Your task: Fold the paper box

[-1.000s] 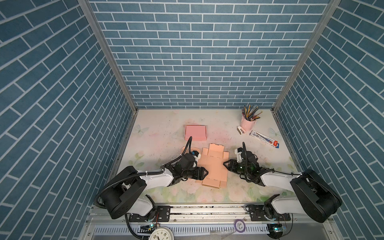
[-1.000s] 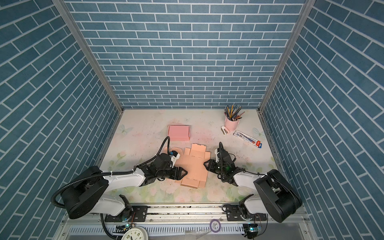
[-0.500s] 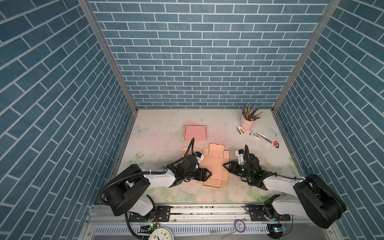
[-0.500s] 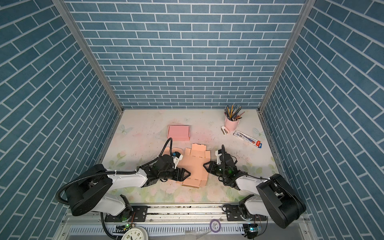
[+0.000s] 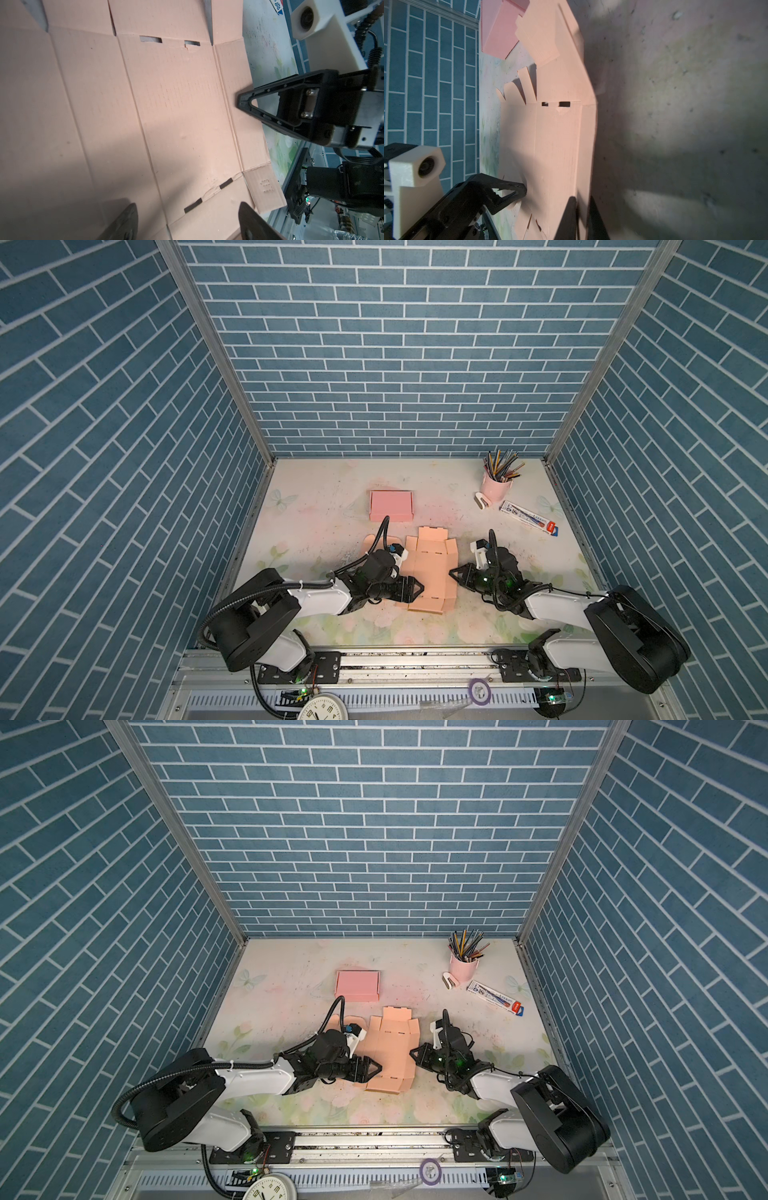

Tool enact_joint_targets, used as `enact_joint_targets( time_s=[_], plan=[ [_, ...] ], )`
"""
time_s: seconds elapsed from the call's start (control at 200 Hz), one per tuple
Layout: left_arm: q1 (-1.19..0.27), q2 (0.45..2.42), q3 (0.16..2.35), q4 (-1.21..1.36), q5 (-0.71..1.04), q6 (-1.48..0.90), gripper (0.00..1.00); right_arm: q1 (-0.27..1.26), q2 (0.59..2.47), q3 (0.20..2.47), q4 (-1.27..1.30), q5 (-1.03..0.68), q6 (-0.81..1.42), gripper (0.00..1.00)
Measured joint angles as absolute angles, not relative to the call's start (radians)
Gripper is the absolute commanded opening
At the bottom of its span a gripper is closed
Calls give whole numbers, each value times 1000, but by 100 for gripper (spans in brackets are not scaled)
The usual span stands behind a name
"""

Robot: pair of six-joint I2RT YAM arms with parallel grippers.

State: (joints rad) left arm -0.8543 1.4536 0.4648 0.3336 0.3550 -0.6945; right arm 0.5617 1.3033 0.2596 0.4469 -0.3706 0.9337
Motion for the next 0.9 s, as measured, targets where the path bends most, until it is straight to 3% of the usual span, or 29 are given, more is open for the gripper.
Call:
enact_joint_targets(
  time_s=[0.45,0.725,0.9],
  plan=[
    [-802,1369,454,217,341,-673,76,526,1390,501,134,-416,670,7],
    [-760,1374,442,214,336,-661,75,506,1424,505,92,-427,625,21],
    [-759,1393,443,246,339,-659,74,506,1413,466,128,-439,636,18]
  ],
)
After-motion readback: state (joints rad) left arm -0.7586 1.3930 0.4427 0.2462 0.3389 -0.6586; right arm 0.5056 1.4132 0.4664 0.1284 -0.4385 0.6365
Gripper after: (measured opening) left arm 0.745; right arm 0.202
